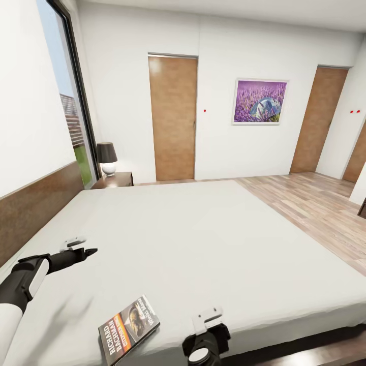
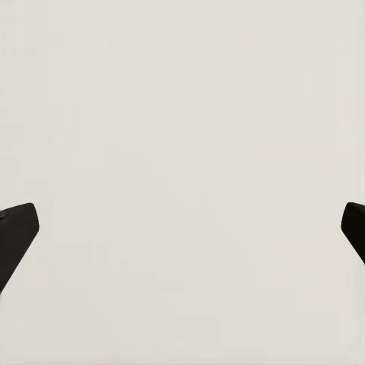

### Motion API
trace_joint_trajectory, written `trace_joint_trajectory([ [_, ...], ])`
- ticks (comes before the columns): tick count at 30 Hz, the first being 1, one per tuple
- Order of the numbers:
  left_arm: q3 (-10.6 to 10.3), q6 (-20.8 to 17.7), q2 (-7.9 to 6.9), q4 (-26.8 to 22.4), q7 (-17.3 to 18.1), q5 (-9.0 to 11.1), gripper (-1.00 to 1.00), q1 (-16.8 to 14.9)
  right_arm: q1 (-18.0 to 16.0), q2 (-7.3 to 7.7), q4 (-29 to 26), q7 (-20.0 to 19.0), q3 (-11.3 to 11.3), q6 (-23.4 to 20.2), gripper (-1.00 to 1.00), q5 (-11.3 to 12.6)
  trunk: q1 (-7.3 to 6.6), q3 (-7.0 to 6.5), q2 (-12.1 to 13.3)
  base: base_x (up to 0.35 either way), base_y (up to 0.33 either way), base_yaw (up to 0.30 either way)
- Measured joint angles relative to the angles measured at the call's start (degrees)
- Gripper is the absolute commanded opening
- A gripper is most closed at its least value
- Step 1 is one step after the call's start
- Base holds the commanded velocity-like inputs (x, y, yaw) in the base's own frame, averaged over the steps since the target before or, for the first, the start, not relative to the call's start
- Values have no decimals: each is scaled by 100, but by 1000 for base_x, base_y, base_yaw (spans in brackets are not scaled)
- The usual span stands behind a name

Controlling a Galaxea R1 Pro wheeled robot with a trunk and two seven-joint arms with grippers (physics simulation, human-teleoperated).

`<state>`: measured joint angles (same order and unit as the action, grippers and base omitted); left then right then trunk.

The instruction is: In the bedroom, move the book from the bed onto either nightstand, and place the two sandals side by side next to the bed.

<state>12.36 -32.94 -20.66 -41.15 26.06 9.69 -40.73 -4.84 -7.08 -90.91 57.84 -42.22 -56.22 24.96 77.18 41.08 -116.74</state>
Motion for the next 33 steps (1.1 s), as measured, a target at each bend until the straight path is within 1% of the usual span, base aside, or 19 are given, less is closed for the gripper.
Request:
trace_joint_trajectory([
  [5,-7,-26,0,-177,7,-4,100,9,83,-17,-1,23,52,-3,100,2,0,0,0,0,0,0],
  [11,-22,-60,3,-599,11,0,100,31,118,-22,-1,30,97,-12,100,5,0,0,0,0,0,0],
  [12,-22,-60,3,-601,11,-3,100,32,118,-22,-1,30,97,-12,100,5,0,0,0,0,0,0],
  [16,-29,-68,39,-777,12,-6,100,43,128,-32,-1,24,100,-22,100,32,0,0,0,0,0,0],
  [23,-32,-71,105,-871,7,-21,100,49,138,-38,-1,4,87,-29,100,81,0,0,0,0,0,0],
  [33,-33,-72,127,-900,5,-26,100,51,196,-41,-1,-22,56,-19,100,103,0,0,0,0,0,0],
])
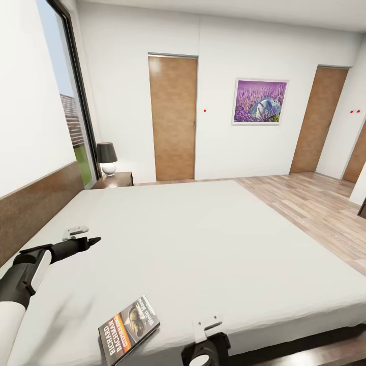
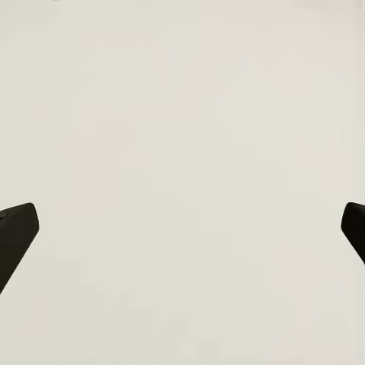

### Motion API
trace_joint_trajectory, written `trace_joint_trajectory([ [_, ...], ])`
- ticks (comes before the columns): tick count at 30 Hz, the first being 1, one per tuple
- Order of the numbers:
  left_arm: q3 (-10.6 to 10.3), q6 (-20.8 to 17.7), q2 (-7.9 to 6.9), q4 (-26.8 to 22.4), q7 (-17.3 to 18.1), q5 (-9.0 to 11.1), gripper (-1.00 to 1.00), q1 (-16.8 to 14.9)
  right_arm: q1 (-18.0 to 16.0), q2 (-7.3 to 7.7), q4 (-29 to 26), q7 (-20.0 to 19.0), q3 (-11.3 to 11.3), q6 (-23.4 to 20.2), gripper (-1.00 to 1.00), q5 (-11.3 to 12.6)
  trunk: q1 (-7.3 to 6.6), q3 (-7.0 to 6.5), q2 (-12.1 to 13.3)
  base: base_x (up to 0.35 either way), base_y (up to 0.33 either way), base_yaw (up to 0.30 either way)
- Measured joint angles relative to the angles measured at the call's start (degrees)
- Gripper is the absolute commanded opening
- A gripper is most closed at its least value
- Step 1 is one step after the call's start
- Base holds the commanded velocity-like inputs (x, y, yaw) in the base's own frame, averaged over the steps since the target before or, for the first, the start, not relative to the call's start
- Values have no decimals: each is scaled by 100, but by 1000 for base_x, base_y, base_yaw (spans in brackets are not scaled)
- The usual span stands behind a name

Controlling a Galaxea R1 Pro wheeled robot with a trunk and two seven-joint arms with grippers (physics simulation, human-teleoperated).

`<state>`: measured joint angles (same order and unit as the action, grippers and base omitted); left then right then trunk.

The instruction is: In the bedroom, move the book from the bed onto either nightstand, and place the two sandals side by side next to the bed.

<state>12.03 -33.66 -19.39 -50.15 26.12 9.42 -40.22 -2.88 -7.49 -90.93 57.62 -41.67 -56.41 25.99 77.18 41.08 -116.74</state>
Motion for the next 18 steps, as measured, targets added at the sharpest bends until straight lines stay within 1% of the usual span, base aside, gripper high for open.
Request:
trace_joint_trajectory([
  [8,0,0,4,-5,4,0,100,0,99,1,0,-27,10,23,100,12,0,0,0,0,0,0],
  [12,0,0,4,-7,5,-1,100,0,141,3,0,-127,30,27,100,19,0,0,0,0,0,0],
  [13,0,0,4,-8,5,-1,100,0,151,5,0,-209,43,27,100,26,0,0,0,0,0,0],
  [14,0,0,4,-8,6,-1,100,0,164,7,0,-470,101,26,100,68,0,0,0,0,0,0],
  [15,0,0,4,-9,7,-1,100,0,169,10,0,-651,163,23,100,110,0,0,0,0,0,0],
  [16,0,0,4,-9,7,-1,100,0,173,13,0,-851,254,17,100,164,0,0,0,0,0,0],
  [18,0,0,4,-9,7,-1,100,1,178,27,0,-1283,528,-6,100,308,0,0,0,0,0,0],
])
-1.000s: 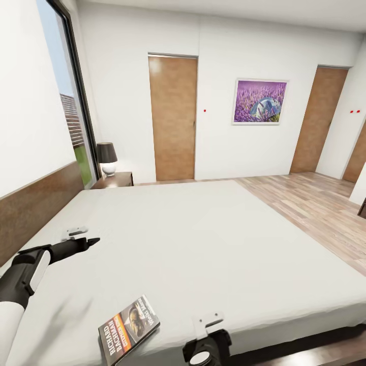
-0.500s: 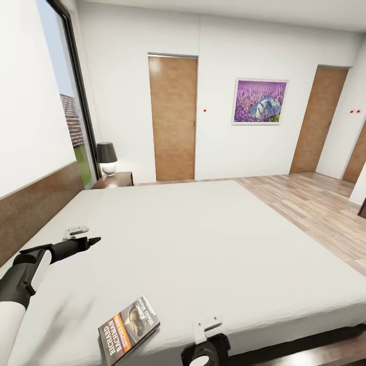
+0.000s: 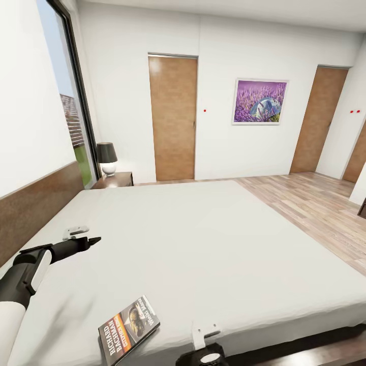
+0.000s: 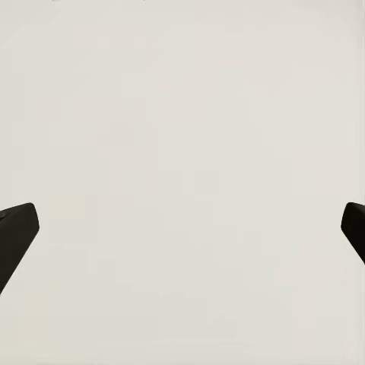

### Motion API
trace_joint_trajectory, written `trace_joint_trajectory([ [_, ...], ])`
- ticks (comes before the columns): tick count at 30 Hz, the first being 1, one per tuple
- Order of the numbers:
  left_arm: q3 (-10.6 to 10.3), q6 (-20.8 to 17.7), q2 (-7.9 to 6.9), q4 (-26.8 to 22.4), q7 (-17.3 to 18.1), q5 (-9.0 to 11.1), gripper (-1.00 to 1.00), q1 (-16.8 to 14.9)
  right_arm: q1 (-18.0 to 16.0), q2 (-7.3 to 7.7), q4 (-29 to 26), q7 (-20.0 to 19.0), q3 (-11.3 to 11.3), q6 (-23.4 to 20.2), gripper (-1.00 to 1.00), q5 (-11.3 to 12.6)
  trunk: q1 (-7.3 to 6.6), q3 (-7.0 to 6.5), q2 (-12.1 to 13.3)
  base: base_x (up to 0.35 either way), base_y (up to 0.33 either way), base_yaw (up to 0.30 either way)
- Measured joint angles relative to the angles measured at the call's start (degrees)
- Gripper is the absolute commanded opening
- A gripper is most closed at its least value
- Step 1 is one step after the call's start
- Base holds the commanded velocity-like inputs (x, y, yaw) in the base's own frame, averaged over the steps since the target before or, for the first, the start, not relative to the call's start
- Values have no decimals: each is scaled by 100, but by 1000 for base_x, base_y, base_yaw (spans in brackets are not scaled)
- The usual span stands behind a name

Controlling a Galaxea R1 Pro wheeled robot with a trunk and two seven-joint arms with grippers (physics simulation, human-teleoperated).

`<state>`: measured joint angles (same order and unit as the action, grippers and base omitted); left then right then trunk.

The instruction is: In the bedroom, move the book from the bed onto either nightstand, and place the two sandals side by side next to the bed.

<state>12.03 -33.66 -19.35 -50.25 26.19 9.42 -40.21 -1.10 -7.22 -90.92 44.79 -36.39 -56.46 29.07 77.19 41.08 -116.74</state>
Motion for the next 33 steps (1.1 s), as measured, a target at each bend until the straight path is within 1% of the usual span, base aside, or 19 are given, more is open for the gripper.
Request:
trace_joint_trajectory([
  [1,0,0,0,0,0,0,100,0,0,0,0,-8,5,0,100,4,0,0,0,0,0,0],
  [5,0,0,0,0,0,1,100,0,1,25,0,-837,692,-53,100,290,0,0,0,0,0,0],
  [7,0,0,0,0,0,3,100,0,1,33,2,-1163,972,-70,100,377,0,0,0,0,0,0],
  [8,0,0,0,0,0,3,100,0,1,32,2,-1169,977,-69,100,383,0,0,0,0,0,0],
  [11,0,0,0,0,1,3,100,0,0,39,6,-1480,1234,-85,100,453,0,0,0,0,0,0],
  [12,0,0,0,0,1,3,100,0,0,39,6,-1483,1236,-85,100,456,0,0,0,0,0,0],
  [17,0,0,2,0,-2,6,100,0,0,45,42,-1701,1430,-132,100,493,0,0,0,0,0,0],
  [22,0,2,6,4,-6,2,100,0,0,50,89,-1774,1509,-134,100,500,0,0,0,0,0,0],
  [28,-4,7,17,7,-7,-3,100,0,-5,50,142,-1741,1587,-117,100,455,0,0,0,0,0,0],
  [33,-4,8,28,8,-7,-7,100,0,-10,53,332,-1635,1623,-99,100,428,0,0,0,0,0,0],
])
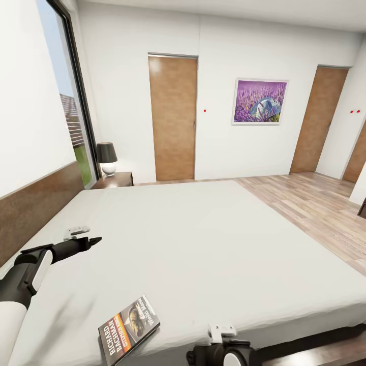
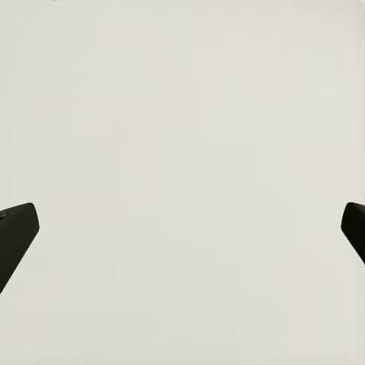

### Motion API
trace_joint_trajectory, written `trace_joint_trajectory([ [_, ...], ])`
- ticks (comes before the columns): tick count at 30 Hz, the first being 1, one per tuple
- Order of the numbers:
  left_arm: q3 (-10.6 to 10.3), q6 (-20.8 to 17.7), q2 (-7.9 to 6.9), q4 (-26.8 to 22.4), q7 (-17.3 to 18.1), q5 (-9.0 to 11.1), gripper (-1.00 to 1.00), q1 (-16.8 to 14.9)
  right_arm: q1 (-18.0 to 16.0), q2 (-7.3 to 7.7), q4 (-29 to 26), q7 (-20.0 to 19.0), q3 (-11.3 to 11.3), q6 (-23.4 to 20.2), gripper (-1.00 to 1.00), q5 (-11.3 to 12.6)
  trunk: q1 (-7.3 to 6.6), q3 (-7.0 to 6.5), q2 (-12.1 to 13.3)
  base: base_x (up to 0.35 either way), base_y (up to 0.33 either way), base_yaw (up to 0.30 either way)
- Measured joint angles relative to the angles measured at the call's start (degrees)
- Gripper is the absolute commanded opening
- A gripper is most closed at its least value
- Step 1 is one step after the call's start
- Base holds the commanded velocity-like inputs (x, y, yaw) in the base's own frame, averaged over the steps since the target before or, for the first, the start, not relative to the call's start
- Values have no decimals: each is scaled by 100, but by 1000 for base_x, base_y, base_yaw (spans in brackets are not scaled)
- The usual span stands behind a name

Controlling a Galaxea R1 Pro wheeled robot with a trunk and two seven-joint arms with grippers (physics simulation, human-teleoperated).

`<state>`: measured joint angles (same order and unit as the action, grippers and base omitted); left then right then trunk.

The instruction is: In the bedroom, move the book from the bed onto either nightstand, and place the two sandals side by side next to the bed.

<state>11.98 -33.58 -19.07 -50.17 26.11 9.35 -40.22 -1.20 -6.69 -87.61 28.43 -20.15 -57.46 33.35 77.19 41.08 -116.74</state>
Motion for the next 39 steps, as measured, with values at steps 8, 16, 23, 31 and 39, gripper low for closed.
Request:
trace_joint_trajectory([
  [8,0,1,6,0,0,-2,100,0,-32,-2,522,281,20,44,100,-23,0,0,0,0,0,0],
  [16,0,1,7,5,-4,-9,100,0,-47,-8,843,300,24,74,100,81,0,0,0,0,0,0],
  [23,1,1,7,7,-7,-12,100,0,-51,70,922,-1002,125,82,100,417,0,0,0,0,0,0],
  [31,1,1,7,9,-8,-12,100,0,-52,452,965,-2842,312,92,100,664,0,0,0,0,0,0],
  [39,-2,1,7,9,-9,-9,100,0,-52,577,987,-3851,546,83,100,777,0,0,0,0,0,0],
])
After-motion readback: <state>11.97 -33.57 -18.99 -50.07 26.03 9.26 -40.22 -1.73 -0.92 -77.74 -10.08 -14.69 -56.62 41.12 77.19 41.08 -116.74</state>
